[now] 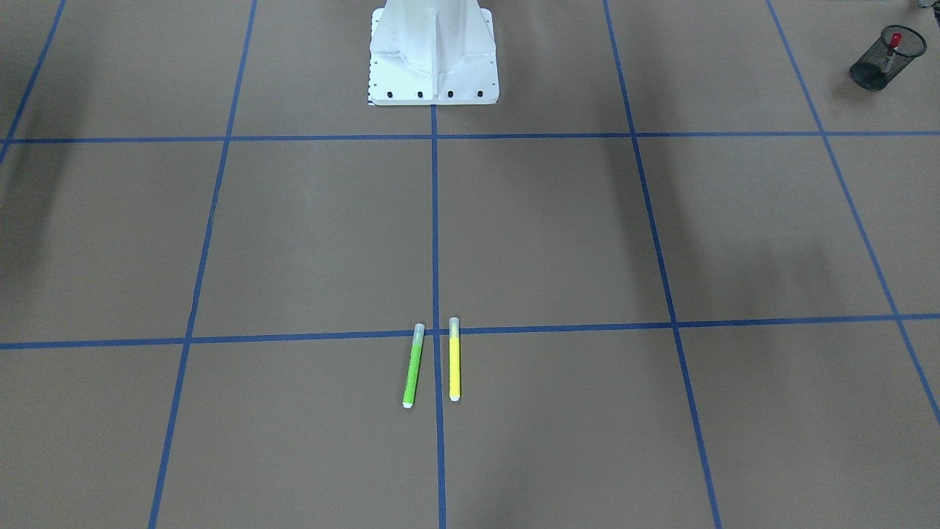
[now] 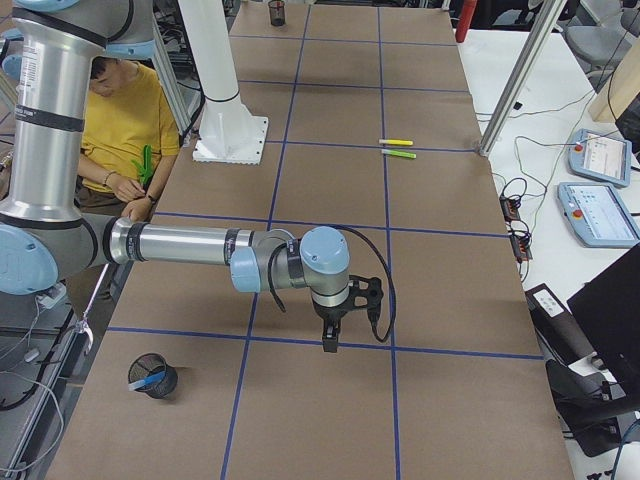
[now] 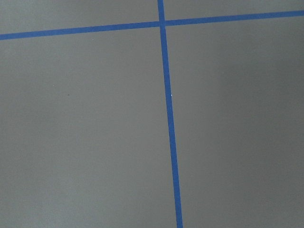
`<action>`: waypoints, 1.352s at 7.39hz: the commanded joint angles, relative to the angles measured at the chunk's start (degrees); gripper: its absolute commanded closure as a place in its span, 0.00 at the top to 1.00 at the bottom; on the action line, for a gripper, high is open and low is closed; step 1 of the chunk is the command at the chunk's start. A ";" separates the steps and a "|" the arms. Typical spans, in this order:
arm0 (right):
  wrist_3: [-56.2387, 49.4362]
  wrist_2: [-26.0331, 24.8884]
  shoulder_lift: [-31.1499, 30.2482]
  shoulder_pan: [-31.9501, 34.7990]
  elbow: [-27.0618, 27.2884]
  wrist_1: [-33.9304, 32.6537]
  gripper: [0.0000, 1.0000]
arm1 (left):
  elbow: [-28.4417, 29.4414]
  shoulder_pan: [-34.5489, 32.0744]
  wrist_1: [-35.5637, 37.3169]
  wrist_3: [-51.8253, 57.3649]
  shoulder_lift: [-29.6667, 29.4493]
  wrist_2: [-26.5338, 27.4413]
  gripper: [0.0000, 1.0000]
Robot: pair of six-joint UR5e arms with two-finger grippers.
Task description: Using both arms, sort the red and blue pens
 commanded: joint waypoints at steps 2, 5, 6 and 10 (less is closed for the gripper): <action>-0.67 -1.41 -1.25 0.05 -1.07 0.01 0.99 | -0.05 0.00 -0.35 0.15 0.23 0.00 1.00; -8.69 -4.22 -4.77 0.23 2.18 -0.16 0.99 | -0.14 0.00 -0.35 0.24 0.23 -0.09 1.00; -13.54 -3.70 -5.13 0.67 2.27 -0.86 0.99 | -0.22 0.00 -0.35 0.24 0.31 -0.09 1.00; -14.03 -3.70 -5.40 0.85 2.44 -0.69 0.99 | -0.31 0.00 -0.35 0.24 0.32 -0.09 1.00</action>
